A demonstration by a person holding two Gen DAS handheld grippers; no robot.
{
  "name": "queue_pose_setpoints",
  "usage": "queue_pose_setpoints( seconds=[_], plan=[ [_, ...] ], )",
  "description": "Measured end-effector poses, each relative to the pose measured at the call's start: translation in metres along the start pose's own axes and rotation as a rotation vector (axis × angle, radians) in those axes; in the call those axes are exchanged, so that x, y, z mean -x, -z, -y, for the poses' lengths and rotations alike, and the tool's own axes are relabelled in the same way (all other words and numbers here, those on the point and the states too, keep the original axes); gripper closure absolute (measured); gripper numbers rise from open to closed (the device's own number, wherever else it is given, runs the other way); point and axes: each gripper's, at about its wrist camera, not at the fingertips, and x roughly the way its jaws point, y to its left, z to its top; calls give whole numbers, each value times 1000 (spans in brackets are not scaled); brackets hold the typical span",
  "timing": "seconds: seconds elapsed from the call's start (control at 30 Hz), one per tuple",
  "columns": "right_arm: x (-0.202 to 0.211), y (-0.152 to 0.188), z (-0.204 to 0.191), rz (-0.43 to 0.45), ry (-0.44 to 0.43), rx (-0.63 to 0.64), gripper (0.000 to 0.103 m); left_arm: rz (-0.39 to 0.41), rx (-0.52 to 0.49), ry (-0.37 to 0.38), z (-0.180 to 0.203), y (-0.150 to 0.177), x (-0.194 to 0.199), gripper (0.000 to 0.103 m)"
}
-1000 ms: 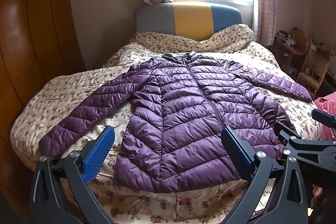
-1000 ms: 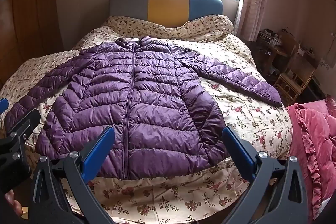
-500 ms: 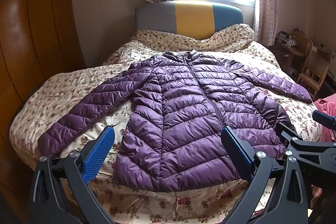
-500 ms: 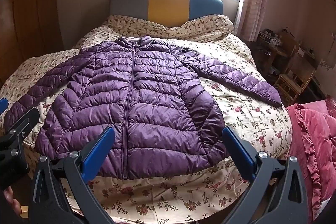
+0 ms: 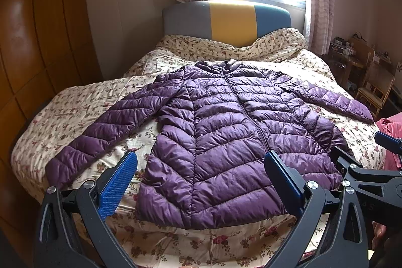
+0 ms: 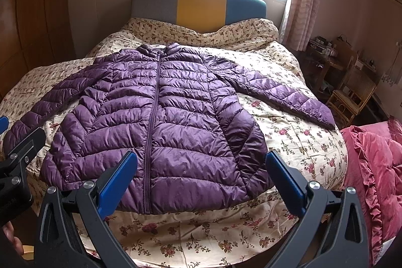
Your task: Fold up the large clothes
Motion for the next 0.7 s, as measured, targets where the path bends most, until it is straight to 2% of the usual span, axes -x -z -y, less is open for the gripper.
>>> queue_pose_setpoints(
  seconds=[0.7],
  plan=[
    [-3,2,3,-2,6,6,2,0,3,1,-2,0,-1,3]
  ],
)
